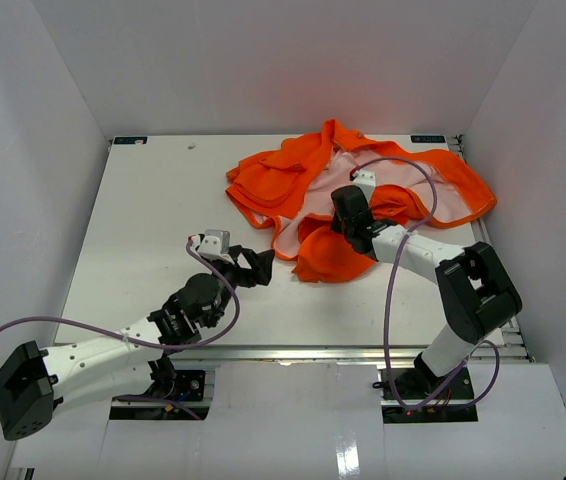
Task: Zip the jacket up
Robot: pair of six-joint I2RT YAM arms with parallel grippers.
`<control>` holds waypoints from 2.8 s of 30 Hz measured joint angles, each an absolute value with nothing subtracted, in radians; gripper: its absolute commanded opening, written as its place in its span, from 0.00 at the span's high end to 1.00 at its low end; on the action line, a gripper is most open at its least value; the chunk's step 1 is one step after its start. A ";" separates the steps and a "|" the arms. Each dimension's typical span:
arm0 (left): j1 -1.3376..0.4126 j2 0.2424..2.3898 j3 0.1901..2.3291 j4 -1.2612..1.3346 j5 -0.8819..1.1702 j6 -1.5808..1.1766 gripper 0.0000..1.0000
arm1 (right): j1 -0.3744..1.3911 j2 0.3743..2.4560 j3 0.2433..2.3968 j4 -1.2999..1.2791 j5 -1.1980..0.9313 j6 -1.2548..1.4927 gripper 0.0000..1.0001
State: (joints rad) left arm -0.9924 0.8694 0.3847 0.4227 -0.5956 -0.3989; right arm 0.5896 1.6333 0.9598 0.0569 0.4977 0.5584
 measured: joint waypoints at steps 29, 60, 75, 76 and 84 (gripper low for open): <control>-0.982 1.605 0.721 0.411 -0.466 -0.305 0.06 | 0.511 1.221 0.985 -0.053 0.421 0.333 0.54; -1.157 1.365 0.736 0.444 -0.203 -0.394 0.14 | 0.498 0.858 0.658 -0.185 0.389 0.511 0.42; -0.879 1.895 1.165 0.389 0.184 -0.475 0.15 | 0.497 0.603 0.507 -0.180 0.518 0.592 0.41; -0.878 1.932 1.198 0.392 0.209 -0.492 0.15 | 0.497 0.596 0.503 -0.181 0.522 0.592 0.41; -0.861 2.142 1.345 0.405 0.303 -0.635 0.17 | 0.497 0.572 0.491 -0.181 0.543 0.592 0.40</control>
State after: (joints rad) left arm -0.8608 2.1425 1.3446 0.4052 0.3029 -0.6351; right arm 0.4969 0.5720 0.4913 -0.1808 0.5433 0.5922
